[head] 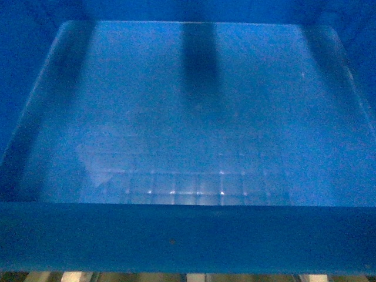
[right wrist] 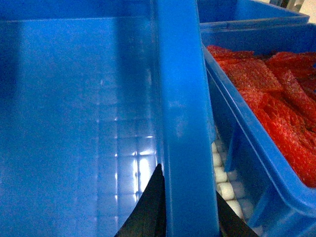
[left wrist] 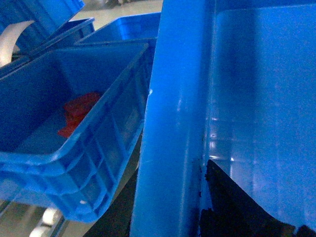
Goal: Place box next to blue box on left shelf
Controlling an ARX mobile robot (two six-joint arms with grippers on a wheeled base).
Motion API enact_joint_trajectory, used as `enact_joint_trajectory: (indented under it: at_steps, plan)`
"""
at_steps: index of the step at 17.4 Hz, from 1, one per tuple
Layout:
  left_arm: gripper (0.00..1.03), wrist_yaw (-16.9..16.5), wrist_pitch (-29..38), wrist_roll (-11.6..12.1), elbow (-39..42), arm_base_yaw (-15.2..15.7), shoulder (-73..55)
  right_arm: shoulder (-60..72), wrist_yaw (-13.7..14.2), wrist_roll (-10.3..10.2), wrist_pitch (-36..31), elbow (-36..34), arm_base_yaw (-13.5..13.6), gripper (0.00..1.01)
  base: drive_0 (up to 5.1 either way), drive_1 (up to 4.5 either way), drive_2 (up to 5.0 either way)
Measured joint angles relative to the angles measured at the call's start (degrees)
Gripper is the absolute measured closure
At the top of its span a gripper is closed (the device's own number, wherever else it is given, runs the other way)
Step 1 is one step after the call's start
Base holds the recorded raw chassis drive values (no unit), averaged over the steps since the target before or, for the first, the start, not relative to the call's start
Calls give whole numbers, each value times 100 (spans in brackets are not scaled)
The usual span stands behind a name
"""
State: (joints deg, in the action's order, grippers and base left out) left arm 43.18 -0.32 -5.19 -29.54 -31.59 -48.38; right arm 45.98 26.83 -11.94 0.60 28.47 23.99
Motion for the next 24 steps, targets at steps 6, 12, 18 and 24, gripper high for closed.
enact_joint_trajectory:
  at_steps: [6,12,18,24]
  plan:
    - [70,-9,24,7,0,0,-22,20,7,-4,-7,0,0,92,1,72,-70]
    - [70,-7,22,7,0,0,-22,7,7,-2,-2,0,0,92,0,0,0]
    - [70,-7,22,7,0,0,-22,4,7,-2,0,0,0,92,0,0,0]
    - [70,-7,22,7,0,0,-22,4,7,-2,0,0,0,92,0,0,0]
